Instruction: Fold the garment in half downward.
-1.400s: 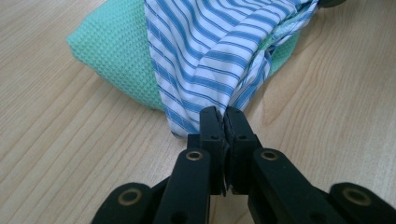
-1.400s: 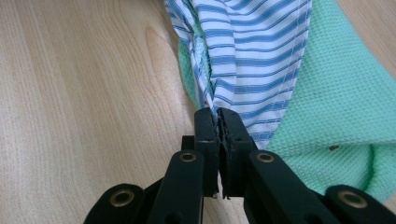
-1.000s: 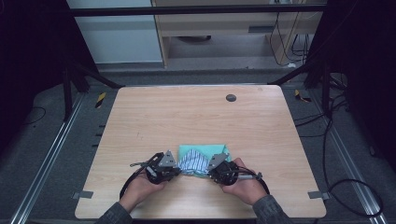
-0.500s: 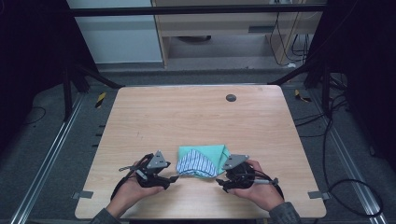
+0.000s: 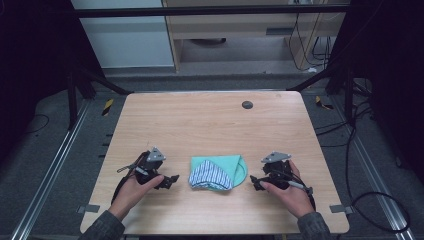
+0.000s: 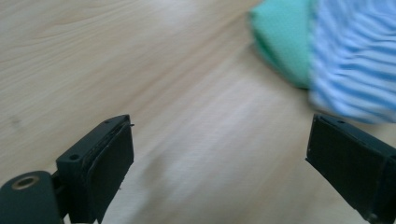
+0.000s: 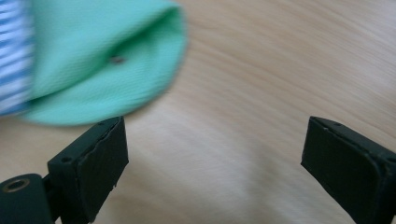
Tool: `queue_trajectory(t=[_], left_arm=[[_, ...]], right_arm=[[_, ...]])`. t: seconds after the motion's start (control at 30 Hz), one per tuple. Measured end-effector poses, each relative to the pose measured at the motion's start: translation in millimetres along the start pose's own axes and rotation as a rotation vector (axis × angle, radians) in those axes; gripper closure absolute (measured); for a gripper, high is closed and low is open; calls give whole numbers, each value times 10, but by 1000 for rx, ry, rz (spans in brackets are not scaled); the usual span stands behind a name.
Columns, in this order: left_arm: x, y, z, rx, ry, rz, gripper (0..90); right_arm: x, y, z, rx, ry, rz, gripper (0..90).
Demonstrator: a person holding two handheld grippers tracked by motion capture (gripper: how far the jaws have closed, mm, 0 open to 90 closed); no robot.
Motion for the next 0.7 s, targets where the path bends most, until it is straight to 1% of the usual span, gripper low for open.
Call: queue_trajectory(t=[0.03, 0.07, 0.1, 0.13, 0.17, 0.23, 0.27, 0.33, 0.43, 0.47, 0.5, 0.57, 0.63, 0.7], left_arm=[[0, 0, 0, 0, 0, 0, 66], [-33, -17, 93, 5, 23, 3, 66], [-62, -33, 158, 19, 31, 6, 66], [-102, -43, 259, 57, 39, -1, 67], [-118, -44, 307, 68, 42, -10, 68], [-148, -42, 399, 92, 55, -30, 68], [-160, -39, 428, 104, 58, -38, 68], [-199, -33, 495, 133, 61, -57, 68], [-255, -30, 542, 156, 60, -67, 70], [-279, -36, 554, 155, 64, -65, 70], [-299, -30, 568, 152, 78, -78, 60], [-318, -26, 585, 137, 105, -66, 57], [-338, -21, 592, 146, 110, -55, 20], [-337, -23, 594, 149, 110, -55, 11]], right_arm=[[0, 0, 0, 0, 0, 0, 73], [-82, -21, -166, -63, -40, 13, 77], [-82, -21, -166, -63, -40, 13, 77], [-151, -42, -299, -91, -75, 22, 78], [-173, -49, -344, -99, -84, 26, 71], [-223, -37, -431, -151, -73, 12, 64], [-244, -28, -472, -161, -78, 5, 62], [-277, 4, -506, -189, -82, -16, 57], [-339, 61, -528, -203, -96, -52, 44], [-360, 81, -527, -208, -98, -66, 32], [-375, 92, -533, -210, -103, -65, 23], [-393, 109, -535, -223, -111, -60, 10], [-398, 106, -550, -235, -120, -55, 1], [-390, 95, -574, -269, -141, -55, 2]])
Point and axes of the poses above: each handheld gripper's, and its own axes: x roughly backward along the jaws, y roughly out of its top, z roughly to its left, the point moved 9 cm from there along -x, roughly forward along the jaws, and after that the axes turned 5 degrees about z, right-handed, at the moved point
